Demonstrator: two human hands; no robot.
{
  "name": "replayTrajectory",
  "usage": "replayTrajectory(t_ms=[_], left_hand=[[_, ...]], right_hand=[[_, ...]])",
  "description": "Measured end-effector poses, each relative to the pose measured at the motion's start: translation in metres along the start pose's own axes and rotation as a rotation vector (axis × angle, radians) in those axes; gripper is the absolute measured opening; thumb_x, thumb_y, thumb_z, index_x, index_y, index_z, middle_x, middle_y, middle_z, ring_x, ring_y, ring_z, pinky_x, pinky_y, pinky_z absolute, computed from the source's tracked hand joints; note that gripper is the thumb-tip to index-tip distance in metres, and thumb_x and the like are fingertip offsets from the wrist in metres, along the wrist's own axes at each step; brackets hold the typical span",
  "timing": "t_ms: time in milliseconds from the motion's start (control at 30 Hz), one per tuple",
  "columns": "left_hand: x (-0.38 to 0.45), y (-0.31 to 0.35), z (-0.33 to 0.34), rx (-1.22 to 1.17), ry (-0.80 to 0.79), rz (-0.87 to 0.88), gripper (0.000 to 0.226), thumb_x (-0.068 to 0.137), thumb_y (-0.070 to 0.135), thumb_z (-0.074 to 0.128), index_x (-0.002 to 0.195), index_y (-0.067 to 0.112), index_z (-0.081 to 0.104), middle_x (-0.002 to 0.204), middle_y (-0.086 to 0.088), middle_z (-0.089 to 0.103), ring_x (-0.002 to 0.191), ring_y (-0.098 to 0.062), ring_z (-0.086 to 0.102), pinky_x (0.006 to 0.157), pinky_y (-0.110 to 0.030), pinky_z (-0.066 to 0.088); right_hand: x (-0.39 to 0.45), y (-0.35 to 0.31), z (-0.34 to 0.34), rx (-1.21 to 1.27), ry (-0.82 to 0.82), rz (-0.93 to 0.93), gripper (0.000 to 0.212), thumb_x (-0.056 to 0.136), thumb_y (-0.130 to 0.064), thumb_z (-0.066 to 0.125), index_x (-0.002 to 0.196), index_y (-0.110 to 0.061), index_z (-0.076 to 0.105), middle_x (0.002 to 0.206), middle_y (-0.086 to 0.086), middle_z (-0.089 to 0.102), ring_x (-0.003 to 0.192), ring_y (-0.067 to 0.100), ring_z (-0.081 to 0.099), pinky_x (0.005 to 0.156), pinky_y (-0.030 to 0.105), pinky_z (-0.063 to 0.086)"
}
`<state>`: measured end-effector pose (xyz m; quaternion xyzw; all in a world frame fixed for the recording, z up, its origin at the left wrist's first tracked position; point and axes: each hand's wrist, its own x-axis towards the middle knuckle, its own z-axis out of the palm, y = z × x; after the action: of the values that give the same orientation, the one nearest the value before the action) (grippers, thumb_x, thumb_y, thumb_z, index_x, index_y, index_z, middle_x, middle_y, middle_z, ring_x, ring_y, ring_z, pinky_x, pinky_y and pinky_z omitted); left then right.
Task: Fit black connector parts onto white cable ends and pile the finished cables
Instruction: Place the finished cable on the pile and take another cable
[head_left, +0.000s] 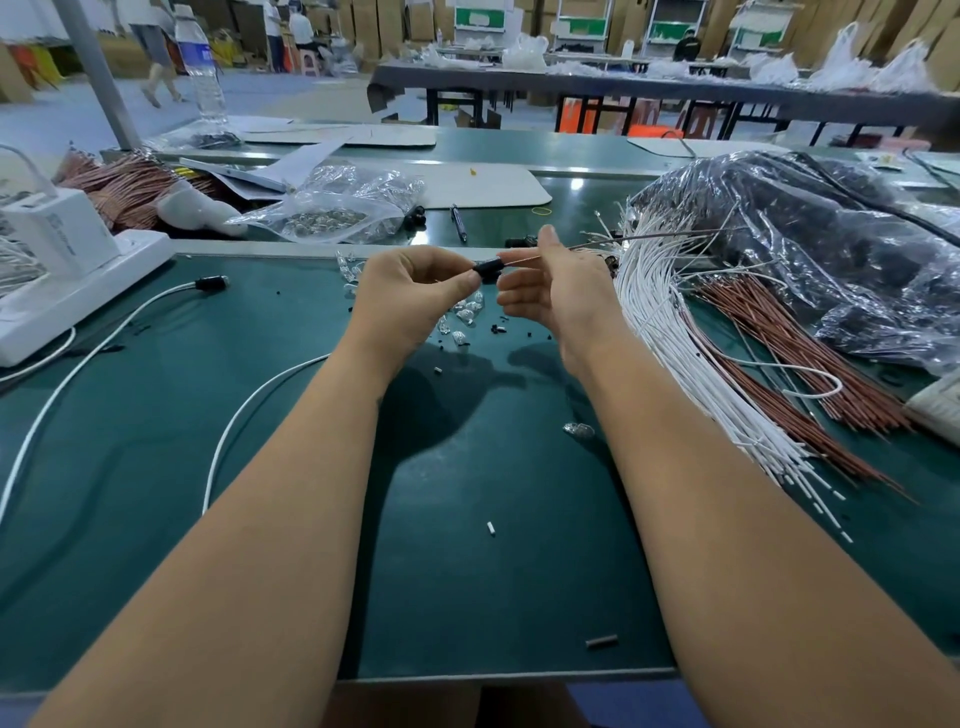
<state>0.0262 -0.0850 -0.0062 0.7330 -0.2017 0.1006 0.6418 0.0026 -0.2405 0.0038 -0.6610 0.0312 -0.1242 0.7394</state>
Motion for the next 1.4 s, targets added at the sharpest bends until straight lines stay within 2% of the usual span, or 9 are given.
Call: replayTrajectory(t_ms=[267, 433, 567, 667, 767, 967, 1100, 1233, 1400], left_hand=[[0.000, 0.001, 0.002, 0.154, -0.017, 0.060, 0.013, 0.081, 0.004, 0.074, 0.094, 0.007, 0.074, 0.081, -0.006, 0.072, 0.073, -0.014, 0.066, 0.076, -0.026, 0.054], [0.003, 0.004, -0.008, 0.457, -0.057, 0.121, 0.003, 0.084, 0.015, 0.072, 0.086, 0.016, 0.074, 0.057, 0.022, 0.057, 0.051, 0.007, 0.049, 0.056, -0.010, 0.036], [0.003, 0.007, -0.009, 0.459, -0.081, 0.172, 0.005, 0.085, 0.017, 0.071, 0.085, 0.013, 0.074, 0.054, 0.020, 0.056, 0.048, 0.005, 0.046, 0.051, -0.006, 0.031], [0.005, 0.003, -0.007, 0.553, -0.074, 0.233, 0.007, 0.086, 0.022, 0.071, 0.085, 0.016, 0.073, 0.074, 0.013, 0.061, 0.075, 0.000, 0.050, 0.069, -0.017, 0.034], [0.007, -0.001, -0.015, 0.755, 0.005, 0.256, 0.008, 0.087, 0.024, 0.069, 0.084, 0.016, 0.070, 0.103, 0.003, 0.062, 0.108, -0.021, 0.043, 0.084, -0.023, 0.022], [0.006, -0.002, -0.032, 1.105, 0.067, 0.011, 0.010, 0.075, 0.032, 0.065, 0.074, 0.025, 0.071, 0.106, 0.004, 0.063, 0.113, -0.025, 0.038, 0.091, -0.043, 0.025], [0.005, 0.003, -0.018, 0.879, 0.011, 0.212, 0.029, 0.084, 0.034, 0.066, 0.111, 0.023, 0.068, 0.109, 0.004, 0.068, 0.113, -0.021, 0.050, 0.090, -0.032, 0.032], [0.002, 0.008, -0.005, 0.622, -0.038, 0.263, 0.013, 0.090, 0.024, 0.064, 0.091, 0.016, 0.074, 0.081, 0.002, 0.072, 0.080, -0.015, 0.063, 0.074, -0.031, 0.047], [0.003, 0.003, -0.011, 0.670, 0.008, 0.224, 0.009, 0.085, 0.020, 0.062, 0.077, 0.019, 0.067, 0.069, 0.007, 0.063, 0.071, -0.016, 0.060, 0.064, -0.026, 0.042]], right_hand=[[-0.001, 0.006, 0.006, -0.118, -0.105, -0.083, 0.024, 0.099, -0.018, 0.053, 0.084, -0.007, 0.068, 0.063, 0.003, 0.060, 0.052, 0.011, 0.055, 0.054, 0.022, 0.048], [0.002, 0.006, 0.000, -0.128, 0.024, -0.093, 0.019, 0.097, -0.014, 0.056, 0.081, -0.008, 0.063, 0.066, 0.003, 0.062, 0.051, 0.008, 0.056, 0.053, 0.021, 0.048], [-0.001, 0.006, 0.001, -0.043, -0.125, -0.038, 0.008, 0.088, -0.016, 0.070, 0.083, -0.012, 0.065, 0.067, 0.002, 0.065, 0.055, 0.011, 0.060, 0.055, 0.022, 0.051], [-0.002, 0.007, 0.003, -0.142, -0.132, -0.113, 0.010, 0.085, -0.005, 0.070, 0.077, -0.011, 0.068, 0.062, -0.001, 0.066, 0.055, 0.010, 0.060, 0.058, 0.021, 0.053], [0.001, 0.003, -0.004, -0.039, 0.013, -0.116, 0.006, 0.087, -0.005, 0.069, 0.082, -0.007, 0.066, 0.066, 0.002, 0.064, 0.057, 0.010, 0.059, 0.060, 0.022, 0.053], [0.003, 0.000, -0.012, 0.088, 0.086, -0.078, 0.005, 0.086, -0.005, 0.069, 0.082, -0.007, 0.066, 0.069, 0.003, 0.064, 0.060, 0.011, 0.060, 0.061, 0.021, 0.053], [-0.001, -0.001, 0.001, 0.075, 0.005, -0.075, 0.008, 0.086, -0.002, 0.068, 0.081, -0.007, 0.065, 0.070, 0.006, 0.062, 0.062, 0.014, 0.059, 0.061, 0.023, 0.053], [-0.004, -0.002, 0.006, 0.051, -0.028, -0.087, 0.009, 0.086, 0.001, 0.068, 0.081, -0.006, 0.065, 0.069, 0.006, 0.062, 0.061, 0.014, 0.058, 0.061, 0.023, 0.053], [-0.006, -0.003, 0.006, 0.064, -0.015, -0.093, 0.007, 0.086, 0.001, 0.067, 0.082, -0.005, 0.065, 0.070, 0.007, 0.062, 0.062, 0.014, 0.057, 0.061, 0.022, 0.053]])
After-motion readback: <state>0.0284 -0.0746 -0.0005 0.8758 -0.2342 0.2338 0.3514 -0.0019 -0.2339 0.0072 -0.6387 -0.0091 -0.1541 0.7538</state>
